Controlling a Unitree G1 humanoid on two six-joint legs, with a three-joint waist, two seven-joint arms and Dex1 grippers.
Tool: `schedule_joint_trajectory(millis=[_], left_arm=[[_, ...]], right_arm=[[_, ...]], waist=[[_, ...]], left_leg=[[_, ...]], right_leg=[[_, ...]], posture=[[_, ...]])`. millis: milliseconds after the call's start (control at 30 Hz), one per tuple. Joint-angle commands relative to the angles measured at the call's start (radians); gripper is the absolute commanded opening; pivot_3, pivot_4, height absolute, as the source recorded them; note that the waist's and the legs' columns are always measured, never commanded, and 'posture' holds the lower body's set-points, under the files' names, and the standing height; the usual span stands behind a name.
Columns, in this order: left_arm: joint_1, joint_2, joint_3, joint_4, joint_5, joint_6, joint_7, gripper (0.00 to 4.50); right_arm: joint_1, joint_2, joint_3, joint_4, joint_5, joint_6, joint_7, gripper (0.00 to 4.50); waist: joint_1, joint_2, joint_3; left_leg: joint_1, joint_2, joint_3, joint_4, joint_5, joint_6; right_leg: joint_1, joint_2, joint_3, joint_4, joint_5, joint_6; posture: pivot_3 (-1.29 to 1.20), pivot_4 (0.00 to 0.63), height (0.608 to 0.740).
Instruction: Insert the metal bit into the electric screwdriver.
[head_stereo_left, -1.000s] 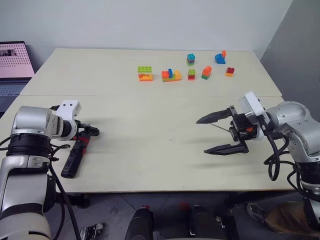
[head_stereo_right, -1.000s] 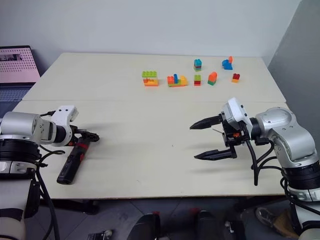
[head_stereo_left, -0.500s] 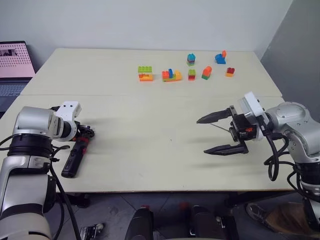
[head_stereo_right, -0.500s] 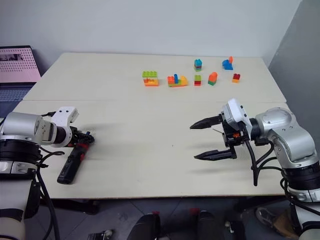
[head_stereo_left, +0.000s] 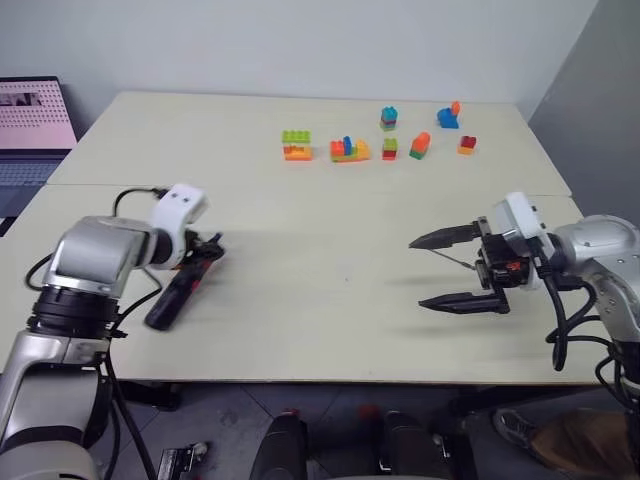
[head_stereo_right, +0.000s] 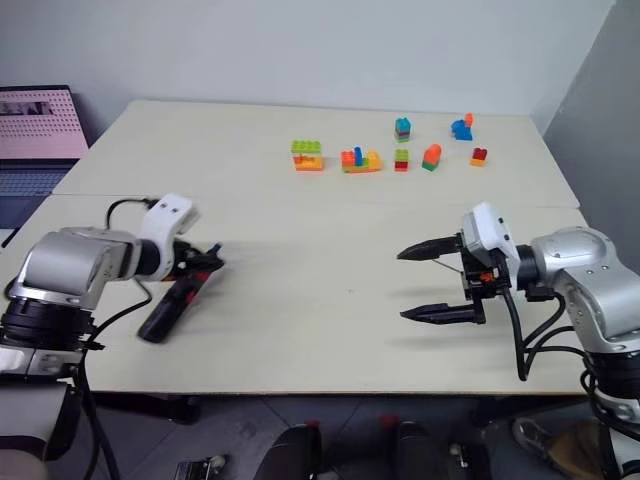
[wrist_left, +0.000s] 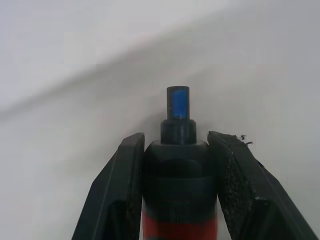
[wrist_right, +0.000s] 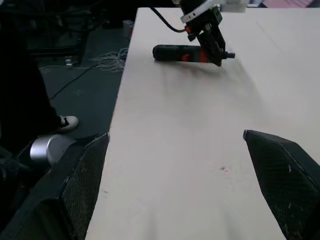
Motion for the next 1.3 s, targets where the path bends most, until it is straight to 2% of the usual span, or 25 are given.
schedule_joint_trajectory(millis=[33, 167, 367, 600, 833, 1133, 1300], left_arm=[[-0.027, -0.075, 0.044, -0.181, -0.104, -0.005, -0.044, 1.63], [-0.056, -0.249, 0.059, -0.244, -0.171, -0.078, -0.015, 1.63], [-0.013, -0.481, -0.006, -0.159, -0.056, -0.478, 0.087, 1.63], [0.043, -0.636, -0.038, -0.028, 0.03, -0.743, 0.152, 1.63], [0.161, -0.648, -0.029, -0.018, 0.035, -0.814, 0.145, 1.63], [0.326, -0.538, 0.01, -0.163, 0.039, -0.799, 0.133, 1.63], [0.365, -0.502, 0.022, -0.208, 0.026, -0.786, 0.144, 1.63]], right_arm=[[0.033, -0.043, -0.086, -0.068, 0.036, 0.035, -0.047, 4.5], [0.087, -0.085, -0.138, -0.118, 0.029, 0.079, -0.119, 4.5], [0.124, -0.074, -0.166, -0.194, 0.042, 0.117, -0.232, 4.5], [0.125, -0.06, -0.163, -0.223, 0.065, 0.134, -0.295, 4.5], [0.117, -0.058, -0.149, -0.218, 0.065, 0.132, -0.309, 4.5], [0.101, -0.079, -0.126, -0.144, 0.003, 0.072, -0.274, 4.5], [0.063, -0.104, -0.061, -0.024, -0.096, 0.005, -0.241, 4.5]], waist=[[0.001, 0.0, 0.0], [0.003, 0.0, 0.0], [-0.005, 0.0, 0.0], [-0.001, -0.001, 0.0], [0.0, 0.0, 0.0], [-0.003, 0.001, -0.001], [-0.004, 0.002, -0.002]], left_leg=[[0.0, 0.0, 0.0, 0.0, 0.0, 0.0], [-0.002, 0.0, 0.0, 0.001, 0.0, 0.0], [0.0, 0.0, 0.0, 0.001, 0.0, 0.0], [0.001, 0.0, 0.001, 0.001, 0.0, 0.0], [0.0, 0.0, 0.001, 0.001, 0.0, 0.0], [0.006, 0.0, 0.001, 0.001, 0.0, 0.0], [0.007, 0.0, 0.001, 0.001, 0.0, 0.001]], right_leg=[[0.0, 0.0, 0.0, 0.0, 0.0, 0.001], [0.0, 0.0, 0.0, -0.001, 0.0, 0.001], [0.0, 0.001, 0.001, 0.0, 0.0, 0.001], [0.001, 0.001, 0.002, -0.001, 0.0, 0.002], [0.001, 0.001, 0.001, -0.002, 0.001, 0.002], [0.005, 0.001, 0.002, -0.001, 0.0, 0.004], [0.006, 0.001, 0.002, -0.001, 0.001, 0.004]], posture=[[0.0, 0.15, 0.74], [0.0, 0.15, 0.74], [0.0, 0.15, 0.74], [0.0, 0.15, 0.74], [0.0, 0.15, 0.74], [0.0, 0.15, 0.74], [0.0, 0.15, 0.74]])
